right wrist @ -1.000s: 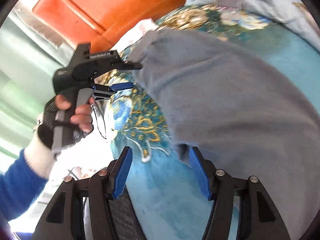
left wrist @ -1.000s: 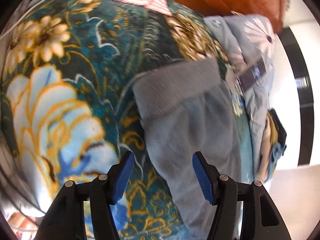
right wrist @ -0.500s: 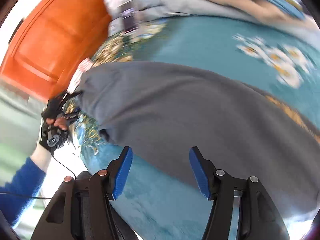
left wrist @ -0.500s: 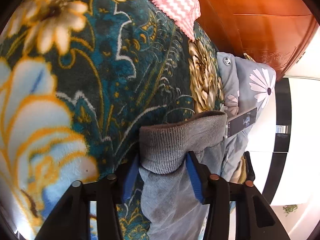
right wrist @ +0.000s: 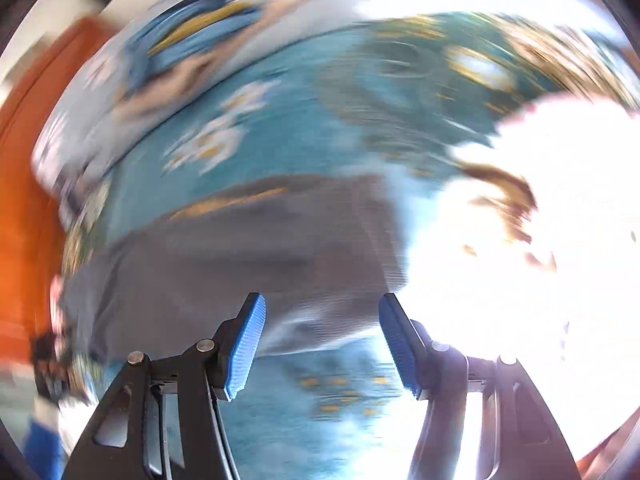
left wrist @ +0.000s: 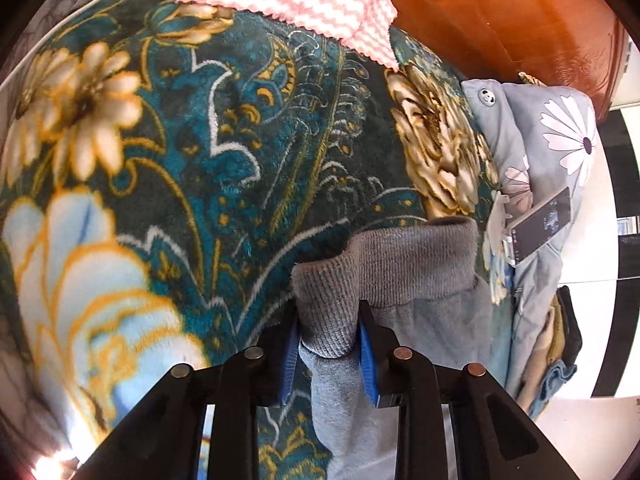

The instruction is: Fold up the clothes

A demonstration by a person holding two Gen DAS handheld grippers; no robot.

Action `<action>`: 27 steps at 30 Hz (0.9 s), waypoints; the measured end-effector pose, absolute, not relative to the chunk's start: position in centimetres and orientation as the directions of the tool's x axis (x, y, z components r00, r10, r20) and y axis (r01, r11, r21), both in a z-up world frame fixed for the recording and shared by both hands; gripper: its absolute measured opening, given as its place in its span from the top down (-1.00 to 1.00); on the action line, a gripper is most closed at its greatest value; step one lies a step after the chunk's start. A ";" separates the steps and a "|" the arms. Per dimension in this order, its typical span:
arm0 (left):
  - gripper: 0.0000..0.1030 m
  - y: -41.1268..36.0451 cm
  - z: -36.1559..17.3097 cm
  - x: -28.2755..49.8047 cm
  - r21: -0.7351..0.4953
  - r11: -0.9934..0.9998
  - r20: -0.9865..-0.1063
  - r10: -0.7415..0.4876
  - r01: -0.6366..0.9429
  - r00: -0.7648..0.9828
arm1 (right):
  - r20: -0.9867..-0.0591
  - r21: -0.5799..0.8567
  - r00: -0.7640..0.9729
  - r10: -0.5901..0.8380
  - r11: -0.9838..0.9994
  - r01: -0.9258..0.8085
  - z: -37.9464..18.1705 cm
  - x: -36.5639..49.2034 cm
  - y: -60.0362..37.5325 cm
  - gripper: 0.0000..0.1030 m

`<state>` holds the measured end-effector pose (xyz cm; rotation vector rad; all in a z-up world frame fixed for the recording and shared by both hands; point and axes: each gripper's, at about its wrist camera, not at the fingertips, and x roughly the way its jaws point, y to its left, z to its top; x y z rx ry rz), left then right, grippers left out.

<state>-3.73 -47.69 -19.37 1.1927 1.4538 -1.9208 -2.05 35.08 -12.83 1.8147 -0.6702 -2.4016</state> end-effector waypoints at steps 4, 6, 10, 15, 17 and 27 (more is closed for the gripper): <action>0.30 -46.3 -17.9 -2.4 -0.505 -0.346 -0.860 0.117 0.791 -0.497 | -0.895 0.386 -0.351 -0.276 -0.872 -0.300 -13.4 -2.1 38.5 -0.20; 0.30 -44.8 -16.6 -1.6 -0.487 -0.380 -0.866 0.094 0.787 -0.491 | -0.881 0.410 -0.375 -0.289 -0.862 -0.299 -13.5 -2.7 38.7 -0.20; 0.22 -40.2 -14.2 -1.1 -0.472 -0.475 -0.862 0.070 0.743 -0.503 | -0.860 0.418 -0.393 -0.325 -0.891 -0.177 -13.1 -5.2 37.2 -0.20; 0.08 -32.0 -12.2 -2.4 -0.449 -0.650 -0.847 0.090 0.613 -0.524 | -0.854 0.423 -0.381 -0.355 -0.899 -0.111 -13.7 -7.3 36.5 -0.19; 0.00 -27.8 -11.9 -3.3 -0.423 -0.735 -0.848 0.115 0.530 -0.517 | -0.864 0.398 -0.375 -0.335 -0.912 -0.102 -14.3 -7.9 36.5 -0.19; -0.05 -14.5 -16.1 -4.9 -0.173 -0.941 -0.932 0.061 0.291 -0.357 | -0.802 0.520 -0.382 -0.460 -0.852 -0.065 -14.2 -7.6 36.2 0.02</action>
